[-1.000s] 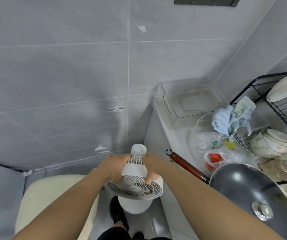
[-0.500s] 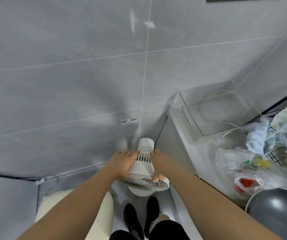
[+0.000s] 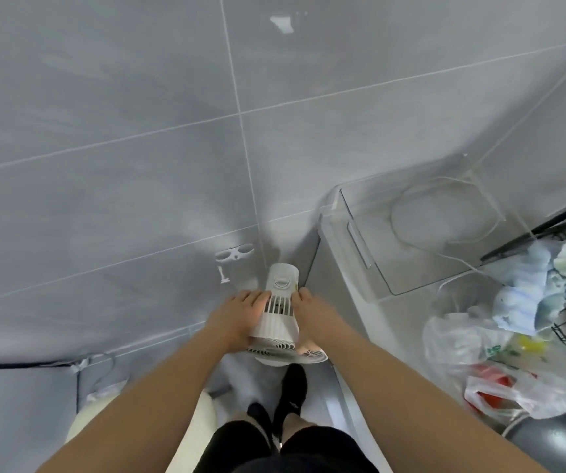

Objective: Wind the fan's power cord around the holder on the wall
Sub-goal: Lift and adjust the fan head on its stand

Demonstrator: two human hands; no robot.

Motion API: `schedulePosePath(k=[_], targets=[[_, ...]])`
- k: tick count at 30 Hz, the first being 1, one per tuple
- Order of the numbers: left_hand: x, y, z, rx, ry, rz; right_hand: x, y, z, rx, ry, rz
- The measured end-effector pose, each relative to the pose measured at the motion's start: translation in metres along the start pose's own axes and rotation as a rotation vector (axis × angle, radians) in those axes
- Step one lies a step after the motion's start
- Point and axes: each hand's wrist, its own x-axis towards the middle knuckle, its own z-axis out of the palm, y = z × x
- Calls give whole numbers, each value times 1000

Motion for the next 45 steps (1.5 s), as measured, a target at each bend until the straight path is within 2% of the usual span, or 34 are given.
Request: schedulePosePath(k=[14, 23, 30, 34, 39, 45], targets=[[38, 21, -3, 123, -58, 4, 22, 47, 13, 66, -33, -14], [48, 5, -13, 85, -91, -6, 39, 43, 5, 73, -58, -18], [51, -13, -23, 46, -183, -8, 55, 27, -2, 40, -108, -21], [59, -21, -36, 97, -256, 21, 61, 19, -4, 68, -97, 17], [71, -29, -46, 114, -249, 94, 66, 17, -9, 138, -79, 103], [90, -30, -44, 35, -328, 193, 56, 26, 2, 273, -50, 227]])
